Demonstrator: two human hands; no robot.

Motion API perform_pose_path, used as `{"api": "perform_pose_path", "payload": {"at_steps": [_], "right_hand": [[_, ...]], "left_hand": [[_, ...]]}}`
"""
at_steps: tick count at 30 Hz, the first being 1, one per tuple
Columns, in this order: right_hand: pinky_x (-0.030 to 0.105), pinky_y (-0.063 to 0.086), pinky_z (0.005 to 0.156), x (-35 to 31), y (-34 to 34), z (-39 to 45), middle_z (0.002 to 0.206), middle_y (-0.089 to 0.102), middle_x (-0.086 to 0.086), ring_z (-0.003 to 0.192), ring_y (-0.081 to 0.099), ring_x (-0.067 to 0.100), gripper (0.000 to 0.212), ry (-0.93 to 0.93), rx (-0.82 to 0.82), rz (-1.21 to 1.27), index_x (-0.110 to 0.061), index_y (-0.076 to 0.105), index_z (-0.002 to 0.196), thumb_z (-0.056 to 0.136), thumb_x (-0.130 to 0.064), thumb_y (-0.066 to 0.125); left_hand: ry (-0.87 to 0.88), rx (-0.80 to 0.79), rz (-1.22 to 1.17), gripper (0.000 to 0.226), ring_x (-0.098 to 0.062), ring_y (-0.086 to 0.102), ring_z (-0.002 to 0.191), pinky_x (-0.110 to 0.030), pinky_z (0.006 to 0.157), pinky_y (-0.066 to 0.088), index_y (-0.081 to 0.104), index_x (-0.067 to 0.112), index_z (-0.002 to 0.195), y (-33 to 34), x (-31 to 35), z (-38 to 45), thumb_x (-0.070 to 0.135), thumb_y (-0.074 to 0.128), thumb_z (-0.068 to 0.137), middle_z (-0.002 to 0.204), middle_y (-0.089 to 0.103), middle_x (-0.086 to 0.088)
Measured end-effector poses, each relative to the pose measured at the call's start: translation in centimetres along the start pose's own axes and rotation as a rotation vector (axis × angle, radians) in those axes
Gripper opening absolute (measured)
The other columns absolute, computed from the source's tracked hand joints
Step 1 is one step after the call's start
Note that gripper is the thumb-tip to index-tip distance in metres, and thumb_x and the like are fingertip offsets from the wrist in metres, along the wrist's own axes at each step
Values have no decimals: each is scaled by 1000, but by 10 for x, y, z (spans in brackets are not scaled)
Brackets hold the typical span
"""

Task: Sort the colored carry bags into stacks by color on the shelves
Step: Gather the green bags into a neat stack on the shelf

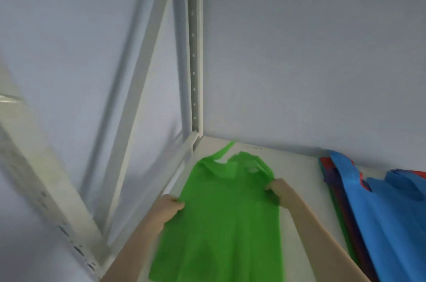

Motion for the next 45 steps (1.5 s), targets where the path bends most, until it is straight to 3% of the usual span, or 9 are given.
{"api": "perform_pose_path", "payload": {"at_steps": [12, 19, 25, 32, 34, 36, 40, 43, 45], "right_hand": [[56, 46, 96, 5, 8, 0, 112, 61, 33, 98, 63, 37, 28, -43, 113, -36, 15, 56, 108, 86, 1, 47], [47, 50, 91, 2, 4, -8, 100, 60, 27, 100, 61, 38, 26, -77, 119, -23, 11, 55, 110, 86, 2, 47], [24, 40, 61, 3, -1, -10, 81, 53, 12, 72, 51, 21, 21, -69, 73, -65, 3, 54, 103, 85, 7, 44], [30, 47, 60, 5, -12, -14, 95, 55, 13, 84, 54, 25, 27, -110, 77, -126, -2, 50, 110, 84, 3, 50], [25, 43, 49, 4, -23, -16, 82, 58, 12, 67, 56, 24, 29, -133, 49, -180, 2, 55, 111, 83, 2, 51], [21, 37, 45, 6, -38, -20, 66, 53, 7, 52, 48, 16, 24, -158, 56, -216, -2, 58, 105, 83, 1, 50], [19, 38, 45, 10, -73, -29, 74, 54, 4, 55, 43, 10, 21, -254, 118, -266, -12, 55, 102, 86, 0, 48], [13, 45, 67, 10, -113, -42, 98, 65, 9, 84, 61, 21, 30, -411, 188, -430, -5, 64, 109, 86, -1, 45], [24, 44, 88, 11, -147, -51, 115, 65, 8, 107, 59, 24, 32, -466, 218, -494, -6, 64, 110, 88, -2, 42]], "left_hand": [[7, -33, -15, 20, -10, 35, 57, -20, 55, 25, 50, 12, 70, 4, -20, 7, 10, 56, 89, 68, 39, 0], [49, 73, 43, 35, -9, 26, 48, -20, 50, 22, 39, 12, 58, 10, -12, 1, 5, 50, 91, 53, 30, 0], [50, 75, 131, 40, -9, 23, 46, -20, 49, 21, 33, 13, 56, 11, -10, -7, 3, 48, 92, 53, 25, 1], [21, 193, 200, 39, -13, 34, 42, -20, 44, 30, 33, 9, 55, 17, -10, 0, -3, 43, 91, 51, 36, -3], [29, 252, 316, 15, -27, 63, 75, -31, 63, 51, 51, -1, 76, 19, -2, 0, 0, 42, 90, 84, 62, -19], [42, 299, 412, 25, -33, 56, 109, -34, 80, 46, 50, -2, 112, 27, 8, -1, 4, 42, 90, 116, 57, -20], [256, 251, 454, 14, -20, 60, 81, -32, 70, 48, 56, 8, 88, 62, 39, -12, 2, 43, 92, 85, 58, -10], [400, 154, 435, 40, 0, 37, 58, -14, 54, 35, 34, 27, 64, 105, 72, -25, 3, 47, 94, 68, 39, 11], [488, 120, 442, 25, -3, 44, 64, -12, 55, 38, 51, 20, 76, 140, 97, -38, 3, 48, 94, 82, 53, 5]]}}
Point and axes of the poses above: each hand's wrist, its own z-axis towards the middle knuckle, its own y-axis out of the palm, x = y × z, the point moved 1 cm from there along z, towards the middle knuckle
